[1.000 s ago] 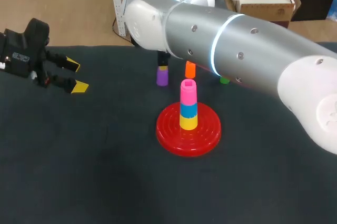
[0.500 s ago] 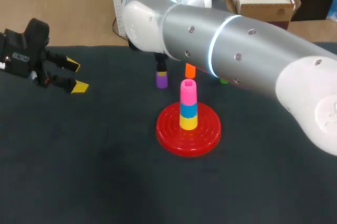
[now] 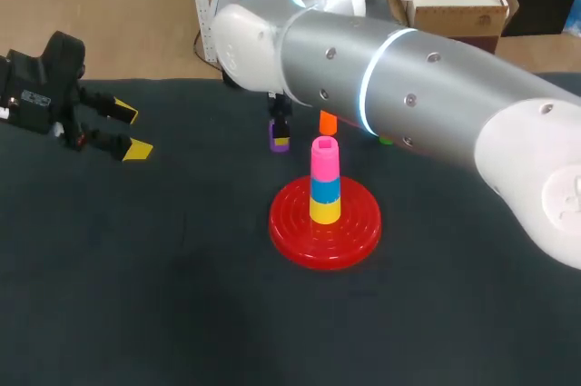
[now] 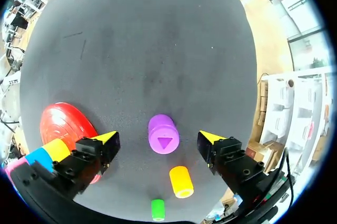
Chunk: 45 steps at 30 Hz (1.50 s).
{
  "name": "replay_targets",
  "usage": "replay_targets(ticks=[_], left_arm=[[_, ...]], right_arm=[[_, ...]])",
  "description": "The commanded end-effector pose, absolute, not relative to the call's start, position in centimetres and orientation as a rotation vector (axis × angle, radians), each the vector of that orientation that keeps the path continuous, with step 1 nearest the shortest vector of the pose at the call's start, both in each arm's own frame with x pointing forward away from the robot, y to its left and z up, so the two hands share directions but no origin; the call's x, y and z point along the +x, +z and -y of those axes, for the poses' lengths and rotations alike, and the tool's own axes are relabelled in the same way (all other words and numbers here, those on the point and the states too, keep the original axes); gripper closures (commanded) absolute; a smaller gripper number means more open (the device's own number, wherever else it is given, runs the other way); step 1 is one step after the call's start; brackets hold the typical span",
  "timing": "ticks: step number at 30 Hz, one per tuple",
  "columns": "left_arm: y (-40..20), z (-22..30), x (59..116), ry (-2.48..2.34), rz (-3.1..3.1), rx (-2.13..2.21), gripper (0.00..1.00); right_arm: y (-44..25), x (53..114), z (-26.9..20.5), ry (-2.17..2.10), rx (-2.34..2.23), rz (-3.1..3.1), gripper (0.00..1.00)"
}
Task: Pick up and stack the cylinders on the red base in this order: pink,purple,orange,green
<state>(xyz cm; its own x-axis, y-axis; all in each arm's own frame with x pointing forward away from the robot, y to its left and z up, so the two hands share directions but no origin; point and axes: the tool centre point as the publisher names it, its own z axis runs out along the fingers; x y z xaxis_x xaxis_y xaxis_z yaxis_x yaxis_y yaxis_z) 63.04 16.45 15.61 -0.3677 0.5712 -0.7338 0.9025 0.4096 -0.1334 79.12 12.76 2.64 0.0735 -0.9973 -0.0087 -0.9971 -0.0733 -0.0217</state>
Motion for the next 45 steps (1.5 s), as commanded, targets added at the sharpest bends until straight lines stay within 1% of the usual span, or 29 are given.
replay_targets(ticks=[1, 3, 5, 6, 7, 8, 9, 11, 13, 19, 21, 22, 23, 32, 36, 45], left_arm=[[15.5, -16.5, 63.0, -0.716, -2.063, 1.248, 0.0], [15.5, -16.5, 63.0, -0.716, -2.063, 1.248, 0.0], [15.5, -16.5, 63.0, -0.716, -2.063, 1.248, 0.0], [15.5, -16.5, 63.0, -0.716, -2.063, 1.248, 0.0], [15.5, -16.5, 63.0, -0.716, -2.063, 1.248, 0.0], [15.5, -16.5, 63.0, -0.716, -2.063, 1.248, 0.0], [15.5, -16.5, 63.0, -0.716, -2.063, 1.248, 0.0], [15.5, -16.5, 63.0, -0.716, -2.063, 1.248, 0.0], [15.5, -16.5, 63.0, -0.716, -2.063, 1.248, 0.0], [15.5, -16.5, 63.0, -0.716, -2.063, 1.248, 0.0], [15.5, -16.5, 63.0, -0.716, -2.063, 1.248, 0.0], [15.5, -16.5, 63.0, -0.716, -2.063, 1.248, 0.0], [15.5, -16.5, 63.0, -0.716, -2.063, 1.248, 0.0], [15.5, -16.5, 63.0, -0.716, -2.063, 1.248, 0.0], [15.5, -16.5, 63.0, -0.716, -2.063, 1.248, 0.0], [15.5, -16.5, 63.0, -0.716, -2.063, 1.248, 0.0]], right_arm=[[2.6, 80.0, -13.3, 0.3, -2.43, -2.251, 0.0], [2.7, 80.0, -13.3, 0.304, -2.432, -2.248, 0.0], [2.6, 80.0, -13.3, 0.309, -2.433, -2.248, 0.08], [2.6, 80.0, -13.3, 0.315, -2.433, -2.25, 0.18], [2.6, 80.0, -13.3, 0.319, -2.433, -2.251, 0.25], [2.6, 80.0, -13.3, 0.323, -2.433, -2.252, 0.3], [2.6, 80.0, -13.3, 0.324, -2.433, -2.253, 0.31], [2.5, 79.9, -13.3, 0.33, -2.433, -2.254, 0.49], [2.4, 79.9, -13.3, 0.334, -2.433, -2.256, 0.53], [2.3, 79.7, -13.3, 0.34, -2.437, -2.261, 0.55], [2.2, 79.7, -13.2, 0.34, -2.435, -2.264, 0.7], [2.2, 79.7, -13.2, 0.339, -2.432, -2.265, 0.83], [2.2, 79.7, -13.2, 0.336, -2.428, -2.267, 1.0], [4.7, 80.0, -12.7, 0.285, -2.397, -2.222, 1.0], [7.9, 79.9, -12.2, 0.229, -2.411, -2.13, 1.0], [16.2, 75.3, -10.3, 0.15, -2.447, -1.855, 1.0]])
